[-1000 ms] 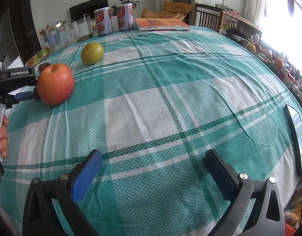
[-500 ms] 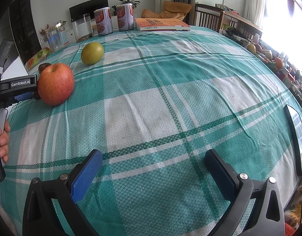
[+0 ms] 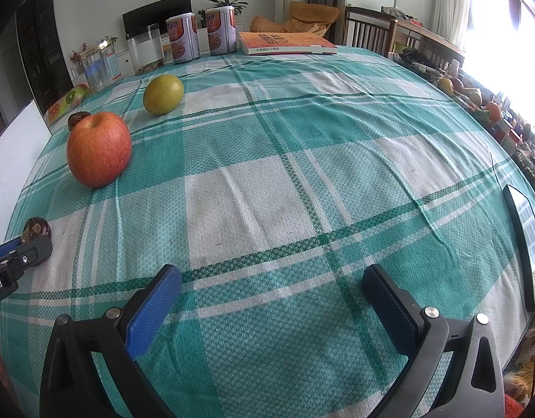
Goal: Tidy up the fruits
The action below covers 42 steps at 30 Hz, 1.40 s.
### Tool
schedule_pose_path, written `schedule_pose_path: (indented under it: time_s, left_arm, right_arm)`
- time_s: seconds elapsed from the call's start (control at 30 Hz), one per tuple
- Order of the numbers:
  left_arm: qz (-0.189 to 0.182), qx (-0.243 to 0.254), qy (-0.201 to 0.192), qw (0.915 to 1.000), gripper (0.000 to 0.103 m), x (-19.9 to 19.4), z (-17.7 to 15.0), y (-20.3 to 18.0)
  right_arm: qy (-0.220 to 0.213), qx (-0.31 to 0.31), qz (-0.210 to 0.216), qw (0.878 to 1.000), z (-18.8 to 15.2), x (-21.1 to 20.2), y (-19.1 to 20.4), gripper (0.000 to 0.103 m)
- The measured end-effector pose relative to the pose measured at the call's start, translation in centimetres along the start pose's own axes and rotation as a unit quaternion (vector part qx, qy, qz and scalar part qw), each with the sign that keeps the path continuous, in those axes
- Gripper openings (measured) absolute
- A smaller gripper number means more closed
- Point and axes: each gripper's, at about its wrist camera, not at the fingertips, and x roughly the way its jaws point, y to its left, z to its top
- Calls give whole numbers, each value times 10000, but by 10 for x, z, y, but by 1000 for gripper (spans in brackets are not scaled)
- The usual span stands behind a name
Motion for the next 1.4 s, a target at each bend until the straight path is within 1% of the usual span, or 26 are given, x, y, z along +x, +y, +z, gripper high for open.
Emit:
schedule_pose_path:
  time_s: [0.03,0.07,0.1,0.2,0.5,0.67,0.7,0.73,0.77,0.8,0.87,0.9,0.93,0.97,1.0,1.03,1.1,1.13,1.17,1.23,1.3,1.33,1.37,1.4]
  left_arm:
    - [115,94,-55,9999,66,-1,-3,-3]
    - [268,144,-83,9995,74,1,-4,-4]
    - [347,117,-128,9992,79,2,-5,-4]
    - [288,-15,-160,9995,82,6,-2,2]
    - [279,3,-195,9994,83,5,-3,2]
    - [198,10,-147,9997,86,7,0,2]
    - [179,6,-152,9997,86,7,0,3]
    - [145,-14,-183,9997,82,7,0,3]
    - [114,-25,-244,9996,74,5,0,4]
    - [85,-11,-319,9995,45,3,0,4]
    - [-102,-102,-323,9994,44,2,2,7]
    - [-159,-146,-355,9991,44,0,2,8]
    - [-191,-169,-388,9989,44,-3,2,9]
    - [-285,-222,-416,9985,44,-8,1,10]
    - [-452,-317,-432,9975,43,-14,0,11]
    - [-633,-417,-432,9962,43,-21,-2,13]
    - [-959,-526,-438,9930,43,-38,-7,13]
    - [-1069,-541,-456,9917,43,-48,-11,13]
    - [-1185,-553,-468,9903,43,-58,-15,13]
    - [-1420,-603,-465,9869,43,-77,-24,16]
    - [-1636,-664,-474,9832,43,-96,-33,21]
    - [-1723,-692,-492,9814,43,-106,-37,25]
    - [-1792,-726,-518,9798,43,-116,-40,30]
    - [-1863,-765,-548,9780,43,-126,-42,35]
  right_arm:
    - [-1,-1,0,10000,0,0,0,103]
    - [-1,-1,-1,10000,0,0,0,103]
    - [-1,-2,2,10000,0,0,0,103]
    - [-1,-2,3,10000,0,0,0,103]
    - [-2,-2,3,10000,0,0,0,103]
    - [-2,0,5,10000,0,0,0,103]
    - [-3,0,4,10000,0,0,0,103]
    - [-3,0,6,10000,0,0,0,103]
    - [-4,4,11,10000,0,-1,-1,103]
    - [-8,13,20,10000,0,-1,-1,103]
    - [5,24,66,10000,0,-1,-1,103]
    - [44,19,173,9998,2,-1,1,103]
    - [78,-22,419,9991,7,-1,5,103]
    - [138,-93,789,9967,13,0,12,103]
    - [211,-184,1133,9932,23,2,23,103]
    - [203,-264,1369,9900,34,2,35,103]
    - [-91,-570,1676,9842,57,-2,64,103]
    - [-210,-771,1718,9819,68,-1,81,103]
    - [-211,-971,1722,9800,76,3,98,103]
    - [89,-1307,1626,9780,88,25,130,103]
    - [352,-1417,1387,9795,91,46,148,102]
    - [402,-1377,1371,9801,91,51,150,86]
    - [399,-1280,1339,9819,91,53,149,64]
    - [366,-1169,1320,9837,90,52,145,66]
